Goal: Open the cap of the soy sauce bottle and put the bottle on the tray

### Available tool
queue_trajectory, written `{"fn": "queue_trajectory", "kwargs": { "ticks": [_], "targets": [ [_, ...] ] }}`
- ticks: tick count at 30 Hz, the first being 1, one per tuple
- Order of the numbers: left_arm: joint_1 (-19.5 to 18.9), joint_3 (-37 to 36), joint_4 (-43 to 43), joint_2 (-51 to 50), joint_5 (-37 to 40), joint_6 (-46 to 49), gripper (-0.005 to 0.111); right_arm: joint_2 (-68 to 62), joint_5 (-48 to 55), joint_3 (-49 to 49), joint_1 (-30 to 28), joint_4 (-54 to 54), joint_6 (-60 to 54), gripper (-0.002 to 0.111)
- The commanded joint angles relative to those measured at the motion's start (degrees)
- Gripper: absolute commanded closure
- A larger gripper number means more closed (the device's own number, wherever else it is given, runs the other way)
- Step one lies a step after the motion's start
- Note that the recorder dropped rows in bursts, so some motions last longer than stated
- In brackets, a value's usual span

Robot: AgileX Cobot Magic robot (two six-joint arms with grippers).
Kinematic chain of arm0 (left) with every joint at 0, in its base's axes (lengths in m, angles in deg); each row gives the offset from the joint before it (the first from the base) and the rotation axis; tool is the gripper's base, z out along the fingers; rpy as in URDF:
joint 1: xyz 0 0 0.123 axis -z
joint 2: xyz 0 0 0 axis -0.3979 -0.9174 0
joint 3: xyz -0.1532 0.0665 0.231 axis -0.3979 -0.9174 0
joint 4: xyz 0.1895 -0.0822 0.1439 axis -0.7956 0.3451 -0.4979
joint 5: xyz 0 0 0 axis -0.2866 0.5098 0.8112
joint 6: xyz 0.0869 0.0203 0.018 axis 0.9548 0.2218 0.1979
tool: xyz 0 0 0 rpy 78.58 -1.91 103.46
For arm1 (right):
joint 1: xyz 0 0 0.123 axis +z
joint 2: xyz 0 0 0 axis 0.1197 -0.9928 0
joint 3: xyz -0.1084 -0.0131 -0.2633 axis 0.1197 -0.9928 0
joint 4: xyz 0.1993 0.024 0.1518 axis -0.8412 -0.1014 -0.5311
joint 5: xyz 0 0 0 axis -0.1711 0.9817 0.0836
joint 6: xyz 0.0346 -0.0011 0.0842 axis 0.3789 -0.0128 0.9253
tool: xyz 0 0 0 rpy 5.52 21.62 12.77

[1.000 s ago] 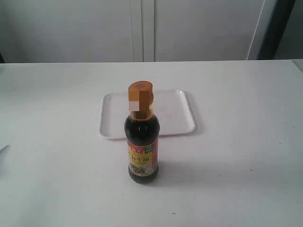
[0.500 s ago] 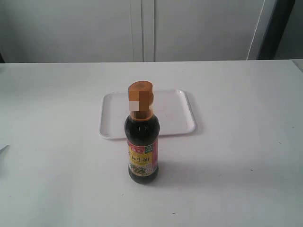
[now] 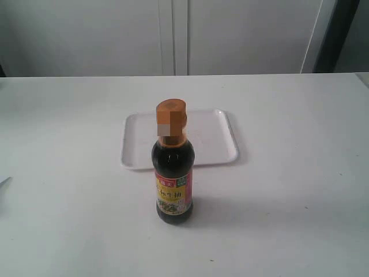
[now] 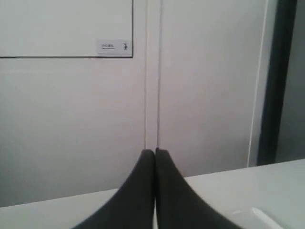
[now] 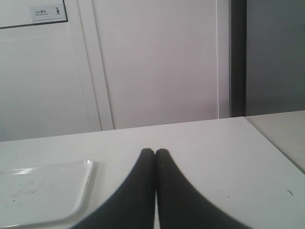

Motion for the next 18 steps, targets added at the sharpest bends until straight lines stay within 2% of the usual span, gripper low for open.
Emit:
{"fn": "queue_trajectory", "kwargs": {
  "ticks": [1,7,15,18],
  "targets": [
    [0.0,2.3,-6.0,-7.4,-7.2,-1.8,0.107,0.3,-0.8,-0.3,0.0,0.1,-0.6,0.108],
    [0.0,3.3,-8.8,-17.1,-17.0,-2.5,0.107,0.3,-0.8,-0.3,0.0,0.1,-0.6,0.108],
    [0.0,3.5,-13.7,-25.6,-34.7,-2.4,0.107,0.3,-0.8,-0.3,0.0,0.1,-0.6,0.108],
    [0.0,4.0,-16.1,-27.9,-37.0,-2.7,0.107,0.3,-0.8,-0.3,0.0,0.1,-0.6,0.108]
  ]
}}
